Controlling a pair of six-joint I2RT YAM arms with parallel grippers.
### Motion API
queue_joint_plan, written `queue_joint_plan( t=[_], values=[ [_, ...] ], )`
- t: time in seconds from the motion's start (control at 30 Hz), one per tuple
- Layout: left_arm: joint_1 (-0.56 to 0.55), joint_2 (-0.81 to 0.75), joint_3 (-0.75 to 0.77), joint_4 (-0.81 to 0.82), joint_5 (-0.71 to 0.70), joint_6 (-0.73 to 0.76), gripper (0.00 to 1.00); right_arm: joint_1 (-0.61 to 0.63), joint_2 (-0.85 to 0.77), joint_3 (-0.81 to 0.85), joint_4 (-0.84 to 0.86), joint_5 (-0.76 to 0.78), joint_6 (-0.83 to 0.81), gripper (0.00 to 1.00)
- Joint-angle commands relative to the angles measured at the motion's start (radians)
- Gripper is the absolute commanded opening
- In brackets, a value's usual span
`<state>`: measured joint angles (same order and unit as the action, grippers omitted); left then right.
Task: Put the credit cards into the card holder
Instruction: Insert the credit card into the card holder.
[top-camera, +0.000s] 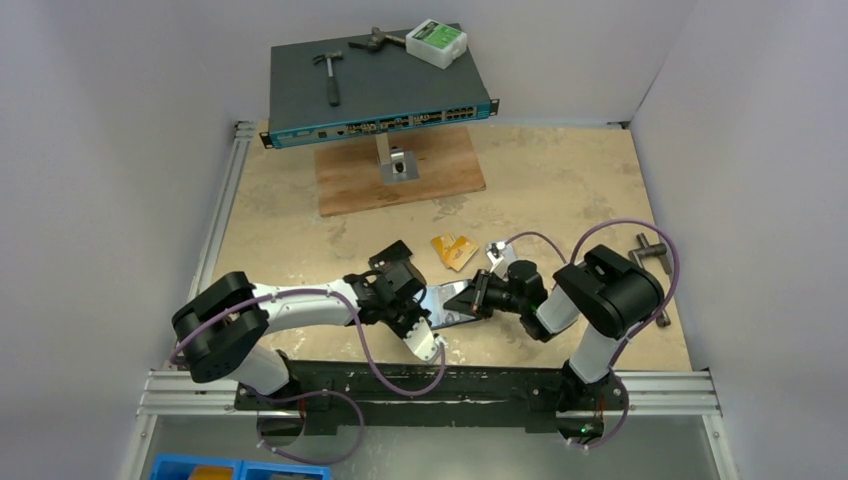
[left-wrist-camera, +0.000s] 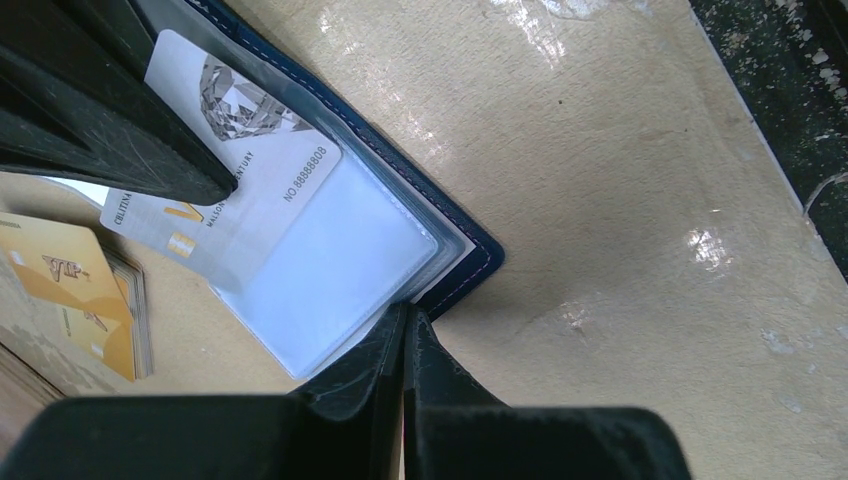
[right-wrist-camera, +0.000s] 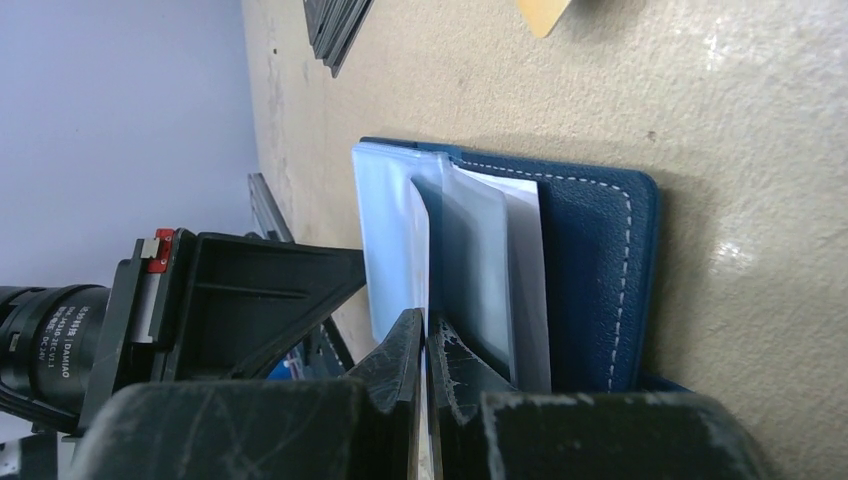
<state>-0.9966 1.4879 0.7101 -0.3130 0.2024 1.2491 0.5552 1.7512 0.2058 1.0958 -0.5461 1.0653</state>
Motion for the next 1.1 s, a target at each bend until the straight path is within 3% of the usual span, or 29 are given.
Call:
queue_joint_plan(
  t=[0.0, 0.13, 0.23, 0.43, 0.5, 0.87, 1.07],
  values=[
    [-0.004, 0.035, 0.013, -0.04, 0.002, -0.018, 0.0, 0.009, -0.024, 0.026, -0.167, 0.022, -0.082, 0.0],
    [-0.004, 0.037, 0.023, -0.046, 0.003, -0.023, 0.0, 0.03, -0.066, 0.055, -0.302, 0.085, -0.11, 0.01],
    [-0.004, 0.04, 0.027, -0.049, 0.001, -0.025, 0.0, 0.067, -0.11, 0.121, -0.512, 0.158, -0.162, 0.06],
    [-0.004, 0.034, 0.023, -0.009, -0.012, -0.064, 0.0, 0.148, -0.171, 0.236, -0.818, 0.323, -0.227, 0.32],
    [-0.004, 0.03, 0.015, 0.009, -0.023, -0.077, 0.0, 0.16, -0.171, 0.257, -0.867, 0.345, -0.238, 0.38],
    [-0.002, -0.013, -0.047, 0.103, -0.055, -0.117, 0.0, 0.198, -0.257, 0.31, -1.041, 0.441, -0.257, 0.49],
    [-0.002, -0.135, -0.198, 0.333, -0.066, -0.14, 0.0, 0.268, -0.22, 0.38, -1.127, 0.502, -0.256, 0.51]
  ],
)
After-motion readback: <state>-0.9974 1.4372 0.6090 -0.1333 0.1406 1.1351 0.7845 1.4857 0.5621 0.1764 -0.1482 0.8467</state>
